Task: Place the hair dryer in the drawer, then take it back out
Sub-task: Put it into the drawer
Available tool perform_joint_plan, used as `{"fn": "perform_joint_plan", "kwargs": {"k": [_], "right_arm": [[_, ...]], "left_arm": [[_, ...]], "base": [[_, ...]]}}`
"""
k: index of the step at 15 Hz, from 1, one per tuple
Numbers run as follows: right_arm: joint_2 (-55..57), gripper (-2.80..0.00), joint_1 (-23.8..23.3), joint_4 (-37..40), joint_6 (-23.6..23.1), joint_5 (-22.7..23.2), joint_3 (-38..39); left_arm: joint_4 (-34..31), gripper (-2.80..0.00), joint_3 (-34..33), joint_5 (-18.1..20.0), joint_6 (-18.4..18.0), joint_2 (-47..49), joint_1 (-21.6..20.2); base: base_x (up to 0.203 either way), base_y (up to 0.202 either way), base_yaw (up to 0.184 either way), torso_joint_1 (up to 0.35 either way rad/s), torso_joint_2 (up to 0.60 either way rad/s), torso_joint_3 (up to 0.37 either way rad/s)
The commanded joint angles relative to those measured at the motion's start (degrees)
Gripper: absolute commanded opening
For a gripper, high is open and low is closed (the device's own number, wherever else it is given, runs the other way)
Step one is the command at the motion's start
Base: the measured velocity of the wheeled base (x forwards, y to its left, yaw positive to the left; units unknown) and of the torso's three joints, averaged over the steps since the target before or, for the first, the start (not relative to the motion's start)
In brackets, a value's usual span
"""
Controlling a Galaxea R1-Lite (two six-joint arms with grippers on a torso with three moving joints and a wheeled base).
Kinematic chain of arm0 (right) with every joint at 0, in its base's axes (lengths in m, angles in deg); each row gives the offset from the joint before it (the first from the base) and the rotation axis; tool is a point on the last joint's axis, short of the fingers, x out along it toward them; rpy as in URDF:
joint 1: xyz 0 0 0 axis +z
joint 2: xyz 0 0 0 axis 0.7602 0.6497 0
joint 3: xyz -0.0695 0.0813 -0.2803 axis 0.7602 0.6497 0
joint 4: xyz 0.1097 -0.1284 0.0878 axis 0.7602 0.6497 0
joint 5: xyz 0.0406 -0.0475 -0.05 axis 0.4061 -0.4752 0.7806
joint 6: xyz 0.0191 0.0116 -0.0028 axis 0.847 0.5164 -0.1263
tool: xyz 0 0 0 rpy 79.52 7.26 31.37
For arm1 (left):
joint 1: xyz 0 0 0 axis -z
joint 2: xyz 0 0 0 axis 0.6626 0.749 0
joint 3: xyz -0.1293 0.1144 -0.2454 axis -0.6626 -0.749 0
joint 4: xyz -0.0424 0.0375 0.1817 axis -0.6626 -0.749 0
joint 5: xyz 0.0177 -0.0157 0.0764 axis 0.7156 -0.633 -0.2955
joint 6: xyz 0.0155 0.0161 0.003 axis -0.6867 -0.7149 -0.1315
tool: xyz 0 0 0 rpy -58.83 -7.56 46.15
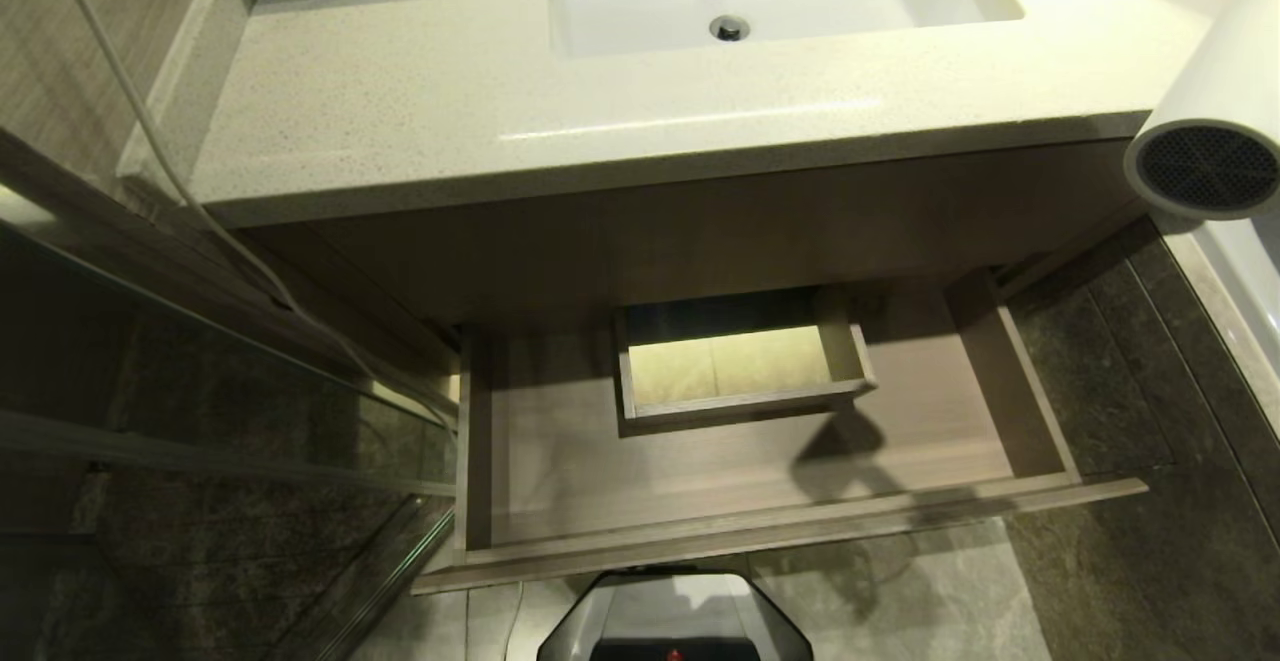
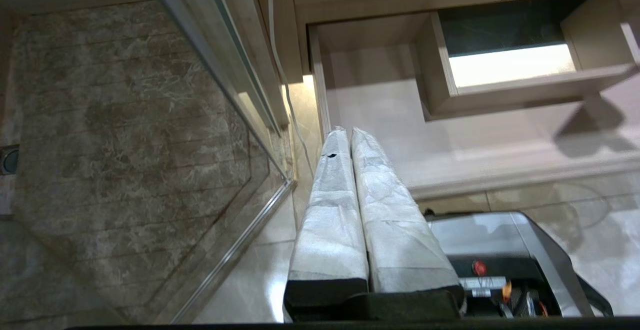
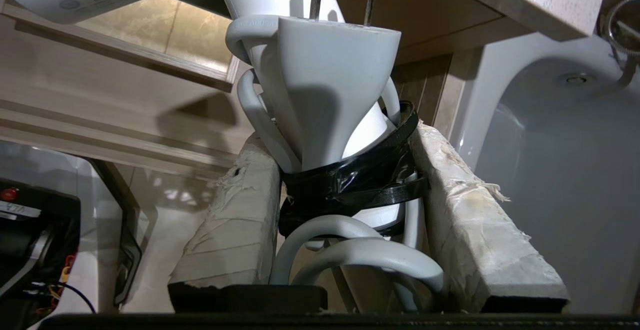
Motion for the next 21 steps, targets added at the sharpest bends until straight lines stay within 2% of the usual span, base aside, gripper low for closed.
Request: {"fn": "perform_joint_plan", "kwargs": {"k": [1,7,15,21], "right_arm": [[-0.6,-2.80,0.0,0.1,0.6,0.1,0.8],[-1.1,-2.80,0.2,0.1,1.4,0.1,1.6],[-1.6,-2.80,1.0,0.1,1.4,0.1,2.2],[-2.0,-2.80,1.0,-1.3,1.4,0.1,3.2]], "left_arm": [[0.0,-2.80,0.0,0.0,0.0,0.0,0.0],[0.0,-2.80,0.0,0.0,0.0,0.0,0.0],[0.0,-2.80,0.0,0.0,0.0,0.0,0.0],[0.0,-2.80,0.0,0.0,0.0,0.0,0.0]], "base": [[0.000,0.000,0.000,-0.149,-0.04,-0.166],[0.000,0.000,0.000,-0.072,-0.03,-0.106],[0.000,0.000,0.000,-0.003,0.00,-0.003],[0.000,0.000,0.000,-0.175,0.31,0.137]]}}
